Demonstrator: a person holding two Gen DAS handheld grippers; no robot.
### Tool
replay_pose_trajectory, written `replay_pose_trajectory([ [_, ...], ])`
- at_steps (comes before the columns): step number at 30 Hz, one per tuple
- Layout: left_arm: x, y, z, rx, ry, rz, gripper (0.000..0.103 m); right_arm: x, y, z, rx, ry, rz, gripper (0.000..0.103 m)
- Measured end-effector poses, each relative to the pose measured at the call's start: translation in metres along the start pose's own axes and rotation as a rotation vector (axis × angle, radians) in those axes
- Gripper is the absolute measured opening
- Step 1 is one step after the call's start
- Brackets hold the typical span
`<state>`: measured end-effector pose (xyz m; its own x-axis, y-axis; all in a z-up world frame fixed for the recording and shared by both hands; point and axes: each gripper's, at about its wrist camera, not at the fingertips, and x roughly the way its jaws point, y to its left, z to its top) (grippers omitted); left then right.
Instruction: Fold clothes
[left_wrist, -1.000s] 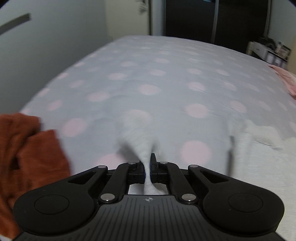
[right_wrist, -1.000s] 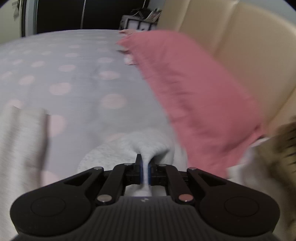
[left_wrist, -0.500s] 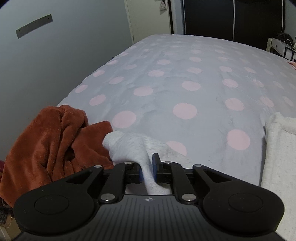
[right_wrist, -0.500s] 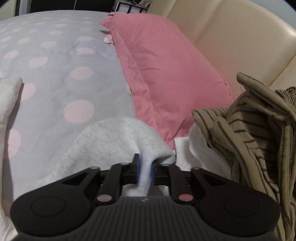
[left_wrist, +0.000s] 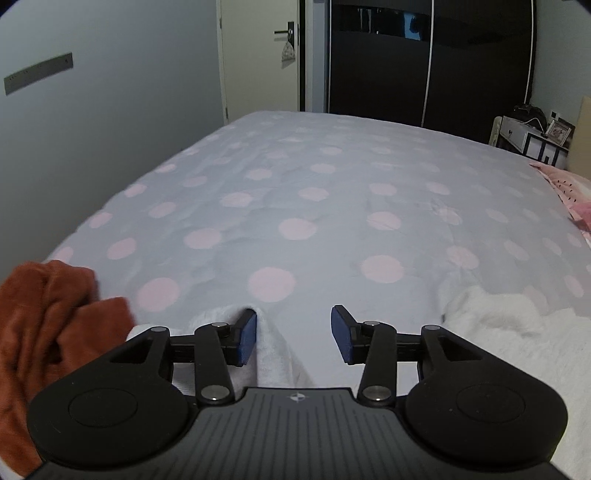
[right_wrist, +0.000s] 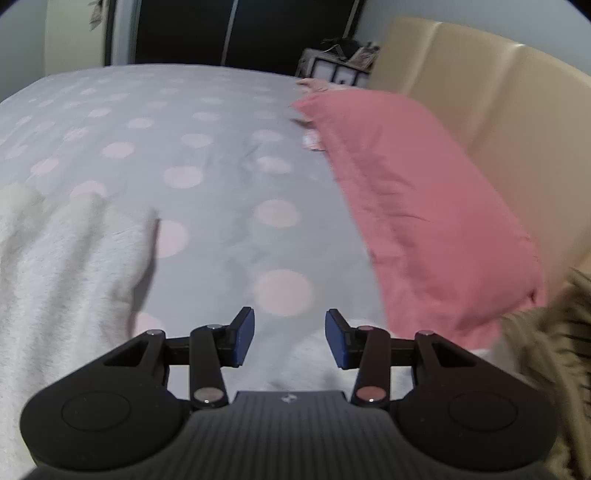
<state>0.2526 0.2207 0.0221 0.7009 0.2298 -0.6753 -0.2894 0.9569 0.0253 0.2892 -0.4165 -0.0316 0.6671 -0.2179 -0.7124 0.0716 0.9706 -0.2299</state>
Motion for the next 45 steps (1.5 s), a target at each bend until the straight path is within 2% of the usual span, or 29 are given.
replay_pose_trajectory([
  [3,0.024,-0.002,0.009,-0.03,-0.007,0.095,0.041,0.019,0.017,0.007,-0.013,0.019,0.023,0.046],
  [7,0.045,0.011,0.016,-0.008,-0.046,0.149,0.042,0.044,0.032,0.015,-0.026,0.033,0.057,0.047],
  [10,0.058,0.024,0.021,-0.059,-0.045,0.187,0.045,0.056,0.042,0.012,-0.043,0.056,0.09,0.048],
  [12,0.068,0.027,0.022,-0.098,-0.028,0.145,0.045,0.069,0.044,0.013,-0.038,0.071,0.115,0.048],
  [15,0.089,0.01,0.021,-0.092,0.025,0.004,0.046,0.088,0.044,0.015,0.013,0.09,0.152,0.048],
  [20,0.13,-0.041,0.008,-0.062,0.124,-0.259,0.046,0.116,0.038,0.027,0.257,0.121,0.301,0.048],
  [22,0.146,-0.059,0.001,-0.046,0.16,-0.311,0.046,0.124,0.039,0.035,0.325,0.107,0.34,0.048],
  [25,0.168,-0.077,-0.009,-0.041,0.198,-0.351,0.046,0.136,0.044,0.046,0.397,0.086,0.382,0.048],
  [28,0.179,-0.089,-0.017,-0.036,0.211,-0.395,0.044,0.145,0.054,0.054,0.414,0.081,0.413,0.048],
  [32,0.178,-0.101,-0.02,-0.025,0.22,-0.452,0.042,0.156,0.074,0.058,0.378,0.094,0.442,0.048],
  [34,0.172,-0.112,-0.023,0.019,0.22,-0.487,0.042,0.16,0.079,0.057,0.376,0.11,0.46,0.048],
  [35,0.166,-0.118,-0.026,0.056,0.212,-0.504,0.038,0.162,0.082,0.057,0.379,0.119,0.477,0.042],
  [36,0.159,-0.123,-0.028,0.097,0.197,-0.523,0.036,0.163,0.085,0.057,0.378,0.123,0.496,0.028],
  [39,0.141,-0.144,-0.036,0.211,0.171,-0.593,0.036,0.156,0.091,0.06,0.317,0.09,0.492,0.015],
  [42,0.129,-0.166,-0.048,0.318,0.152,-0.567,0.036,0.149,0.091,0.062,0.289,0.068,0.5,0.014],
  [45,0.122,-0.18,-0.057,0.369,0.129,-0.53,0.04,0.148,0.09,0.061,0.298,0.075,0.501,0.014],
])
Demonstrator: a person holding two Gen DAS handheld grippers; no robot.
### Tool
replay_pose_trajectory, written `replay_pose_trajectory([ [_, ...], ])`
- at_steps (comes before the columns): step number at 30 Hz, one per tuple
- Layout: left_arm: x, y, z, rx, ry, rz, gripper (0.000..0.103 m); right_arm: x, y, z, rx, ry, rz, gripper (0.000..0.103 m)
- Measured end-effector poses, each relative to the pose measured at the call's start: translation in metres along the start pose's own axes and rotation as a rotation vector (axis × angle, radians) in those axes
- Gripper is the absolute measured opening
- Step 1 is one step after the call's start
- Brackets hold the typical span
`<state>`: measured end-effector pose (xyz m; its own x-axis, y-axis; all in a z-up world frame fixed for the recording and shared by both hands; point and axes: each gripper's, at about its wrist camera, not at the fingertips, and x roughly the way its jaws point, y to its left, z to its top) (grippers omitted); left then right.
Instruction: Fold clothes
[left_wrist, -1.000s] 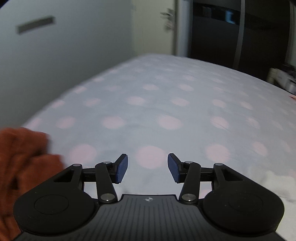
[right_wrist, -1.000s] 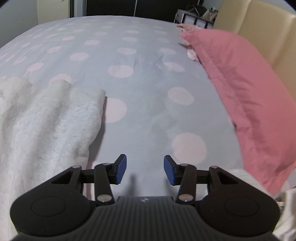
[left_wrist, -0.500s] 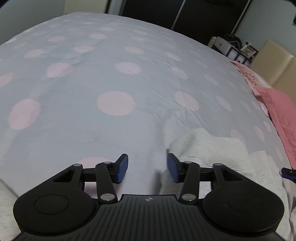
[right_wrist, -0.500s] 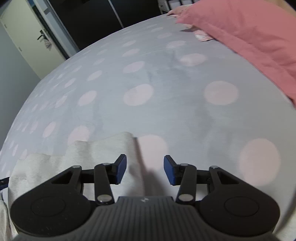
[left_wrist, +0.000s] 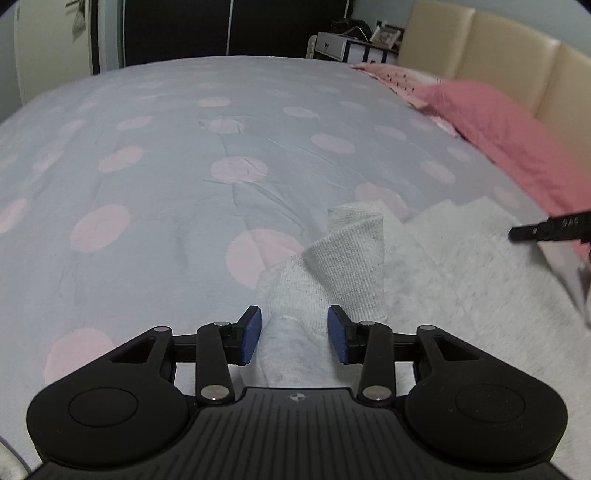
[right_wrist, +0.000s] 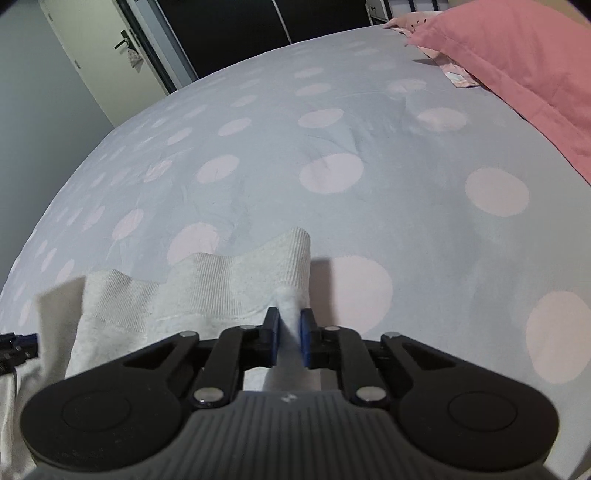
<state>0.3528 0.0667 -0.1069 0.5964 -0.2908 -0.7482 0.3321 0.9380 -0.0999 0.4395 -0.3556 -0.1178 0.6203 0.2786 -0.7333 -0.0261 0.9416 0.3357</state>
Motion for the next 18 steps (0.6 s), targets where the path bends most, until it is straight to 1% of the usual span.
replay_pose_trajectory([
  [1,-0.001,-0.004,-0.001,0.016,-0.002,-0.006,0.04,0.0,0.0,-0.001,-0.001,0.006,0.0,0.014],
  [3,-0.001,-0.009,-0.001,0.046,-0.002,-0.02,0.044,0.001,-0.002,-0.002,-0.003,0.018,-0.001,0.018],
  [11,0.014,-0.022,-0.003,0.094,0.021,0.001,0.046,0.005,-0.009,-0.004,0.018,0.04,0.005,0.02],
  [13,0.013,-0.027,-0.007,0.14,0.019,0.011,0.047,0.006,-0.011,-0.005,0.026,0.048,0.008,0.026],
  [14,0.012,-0.029,-0.009,0.163,0.015,0.014,0.048,0.006,-0.011,-0.005,0.029,0.053,0.013,0.034],
  [18,0.007,-0.027,-0.016,0.202,0.026,0.007,0.055,0.006,-0.013,-0.006,0.025,0.059,0.024,0.035],
])
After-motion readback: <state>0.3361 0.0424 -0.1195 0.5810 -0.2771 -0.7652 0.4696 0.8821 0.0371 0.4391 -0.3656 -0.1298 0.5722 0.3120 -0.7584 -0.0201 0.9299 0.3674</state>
